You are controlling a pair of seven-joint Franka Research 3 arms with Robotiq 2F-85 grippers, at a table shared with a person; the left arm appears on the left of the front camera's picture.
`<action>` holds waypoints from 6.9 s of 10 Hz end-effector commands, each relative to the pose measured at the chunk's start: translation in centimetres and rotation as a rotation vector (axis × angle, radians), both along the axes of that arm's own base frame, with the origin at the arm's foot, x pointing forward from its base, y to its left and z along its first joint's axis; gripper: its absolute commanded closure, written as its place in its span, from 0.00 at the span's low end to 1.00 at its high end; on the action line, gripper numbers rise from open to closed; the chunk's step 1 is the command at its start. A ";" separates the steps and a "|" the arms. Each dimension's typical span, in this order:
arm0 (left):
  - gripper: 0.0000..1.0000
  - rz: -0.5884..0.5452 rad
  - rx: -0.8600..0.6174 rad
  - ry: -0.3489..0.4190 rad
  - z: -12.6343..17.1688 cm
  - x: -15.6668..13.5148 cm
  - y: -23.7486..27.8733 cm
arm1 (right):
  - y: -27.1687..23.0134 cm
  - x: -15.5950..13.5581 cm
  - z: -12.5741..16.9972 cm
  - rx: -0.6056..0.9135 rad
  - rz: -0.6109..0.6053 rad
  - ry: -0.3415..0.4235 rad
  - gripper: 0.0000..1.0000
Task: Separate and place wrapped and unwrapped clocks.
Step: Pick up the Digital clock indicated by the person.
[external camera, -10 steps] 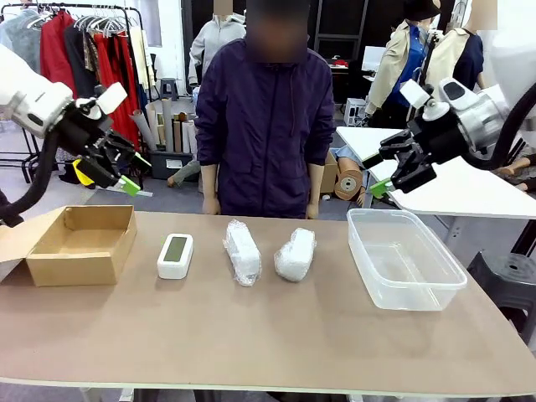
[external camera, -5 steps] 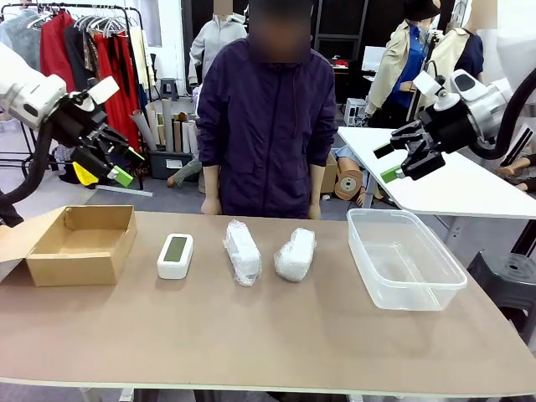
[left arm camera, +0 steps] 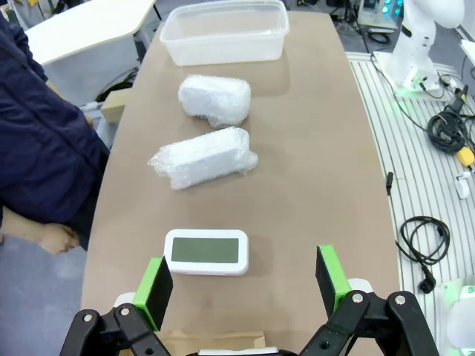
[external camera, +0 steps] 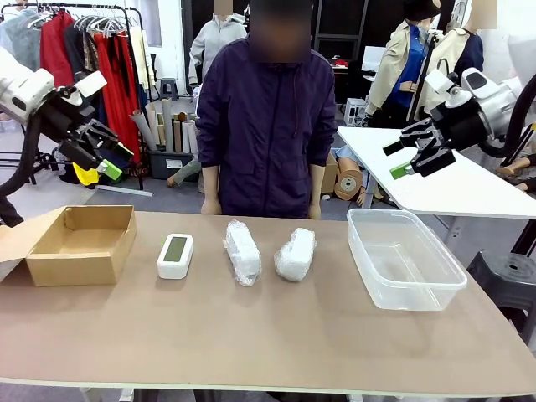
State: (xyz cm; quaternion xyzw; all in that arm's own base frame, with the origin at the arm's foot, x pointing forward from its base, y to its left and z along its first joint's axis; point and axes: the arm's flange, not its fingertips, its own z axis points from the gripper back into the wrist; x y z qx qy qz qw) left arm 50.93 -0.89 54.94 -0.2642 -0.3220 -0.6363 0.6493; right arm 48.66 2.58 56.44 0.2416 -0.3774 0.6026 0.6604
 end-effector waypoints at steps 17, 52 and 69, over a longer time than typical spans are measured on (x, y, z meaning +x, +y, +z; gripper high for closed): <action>0.00 0.000 0.000 0.000 0.0 0.0 0.0 | 0.0 0.0 0.0 0.000 0.000 0.000 0.00; 0.00 0.000 0.000 0.000 0.0 0.0 0.0 | 0.0 0.0 0.0 0.000 0.000 0.000 0.00; 0.00 0.000 0.000 0.000 0.0 0.0 0.0 | 25.6 0.8 7.9 -0.166 -0.511 0.373 0.00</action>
